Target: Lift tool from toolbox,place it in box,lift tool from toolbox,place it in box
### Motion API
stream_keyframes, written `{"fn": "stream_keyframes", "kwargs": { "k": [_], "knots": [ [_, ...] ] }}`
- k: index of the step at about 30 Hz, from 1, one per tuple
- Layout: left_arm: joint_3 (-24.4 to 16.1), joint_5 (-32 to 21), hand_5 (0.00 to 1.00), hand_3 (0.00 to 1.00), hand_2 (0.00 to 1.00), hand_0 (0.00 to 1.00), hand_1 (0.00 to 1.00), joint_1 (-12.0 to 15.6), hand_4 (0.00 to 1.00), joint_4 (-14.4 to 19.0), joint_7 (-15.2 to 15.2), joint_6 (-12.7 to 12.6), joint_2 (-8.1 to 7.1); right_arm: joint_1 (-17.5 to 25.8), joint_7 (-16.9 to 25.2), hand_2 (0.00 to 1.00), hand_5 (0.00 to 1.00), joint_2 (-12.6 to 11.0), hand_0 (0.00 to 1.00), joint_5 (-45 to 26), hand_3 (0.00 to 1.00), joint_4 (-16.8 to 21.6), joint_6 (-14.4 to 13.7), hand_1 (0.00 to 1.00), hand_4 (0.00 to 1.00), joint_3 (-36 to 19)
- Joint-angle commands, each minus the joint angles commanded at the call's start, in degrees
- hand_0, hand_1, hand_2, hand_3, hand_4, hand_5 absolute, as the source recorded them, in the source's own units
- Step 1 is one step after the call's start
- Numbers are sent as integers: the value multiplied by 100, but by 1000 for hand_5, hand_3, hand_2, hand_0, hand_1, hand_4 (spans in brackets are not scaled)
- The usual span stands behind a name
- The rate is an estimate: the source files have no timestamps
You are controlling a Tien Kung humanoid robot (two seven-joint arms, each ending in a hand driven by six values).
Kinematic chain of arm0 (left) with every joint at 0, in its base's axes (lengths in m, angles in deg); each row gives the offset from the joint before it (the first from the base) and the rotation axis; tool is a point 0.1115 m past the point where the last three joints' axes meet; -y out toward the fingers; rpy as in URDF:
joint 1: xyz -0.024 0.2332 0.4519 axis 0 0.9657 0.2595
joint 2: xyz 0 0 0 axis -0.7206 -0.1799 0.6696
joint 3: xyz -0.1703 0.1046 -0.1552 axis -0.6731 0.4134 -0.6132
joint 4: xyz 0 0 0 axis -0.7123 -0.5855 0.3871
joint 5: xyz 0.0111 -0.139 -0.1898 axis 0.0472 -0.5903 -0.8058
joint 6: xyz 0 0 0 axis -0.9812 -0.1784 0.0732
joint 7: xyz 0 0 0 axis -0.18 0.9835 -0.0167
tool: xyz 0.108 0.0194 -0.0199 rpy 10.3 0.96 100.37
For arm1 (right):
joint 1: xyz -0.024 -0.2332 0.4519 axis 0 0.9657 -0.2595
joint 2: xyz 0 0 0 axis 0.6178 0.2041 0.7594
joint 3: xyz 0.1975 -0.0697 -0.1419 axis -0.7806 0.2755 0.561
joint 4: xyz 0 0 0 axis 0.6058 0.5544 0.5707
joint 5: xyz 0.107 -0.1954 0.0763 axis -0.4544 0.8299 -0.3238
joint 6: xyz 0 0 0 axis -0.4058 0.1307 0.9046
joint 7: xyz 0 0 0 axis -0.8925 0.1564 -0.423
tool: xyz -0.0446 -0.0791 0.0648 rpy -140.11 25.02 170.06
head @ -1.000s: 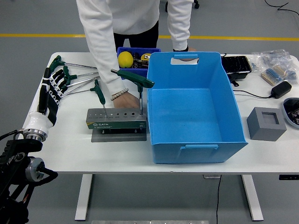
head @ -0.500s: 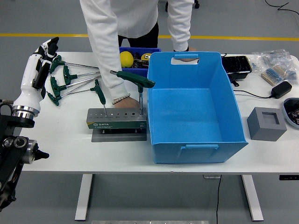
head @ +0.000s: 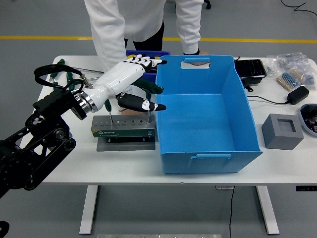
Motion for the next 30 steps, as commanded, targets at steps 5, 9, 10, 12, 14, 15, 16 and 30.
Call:
{"fn": "stream_keyframes", "kwargs": {
  "k": [5, 9, 10, 12, 14, 15, 16, 30],
  "knots": [
    [214, 974, 579, 970, 998, 998, 998, -306, 998, -388, 54, -87, 139, -10, -10, 751, 851, -4, 706, 38, 692, 0, 3, 665, 895, -11],
    [296, 974, 579, 970, 998, 998, 998, -466, 998, -675, 126, -82, 212, -12, -21, 751, 851, -7, 706, 73, 692, 0, 6, 665, 895, -28],
    [322, 974, 583, 855, 815, 882, 863, -494, 998, -731, 141, -80, 223, -11, -22, 751, 851, -7, 706, 75, 692, 0, 7, 663, 895, -29],
    [387, 974, 583, 855, 815, 882, 863, -555, 998, -872, 163, -103, 251, -11, -28, 751, 851, -8, 706, 95, 692, 0, 9, 663, 895, -41],
    [427, 974, 583, 855, 815, 882, 863, -595, 998, -978, 174, -103, 277, -12, -32, 751, 851, -9, 706, 105, 692, 0, 10, 663, 895, -46],
    [443, 974, 583, 855, 815, 882, 863, -611, 998, -1022, 177, -109, 288, -13, -33, 751, 851, -9, 706, 113, 692, 0, 11, 663, 895, -51],
    [463, 974, 592, 756, 658, 754, 715, -632, 998, -1075, 191, -112, 303, -14, -35, 752, 850, -10, 706, 119, 691, 0, 11, 664, 895, -53],
    [607, 974, 638, 513, 373, 488, 432, -772, 998, -1465, 372, -280, 387, -24, -38, 751, 850, -18, 706, 137, 691, 0, 11, 663, 896, -60]
  ]
}}
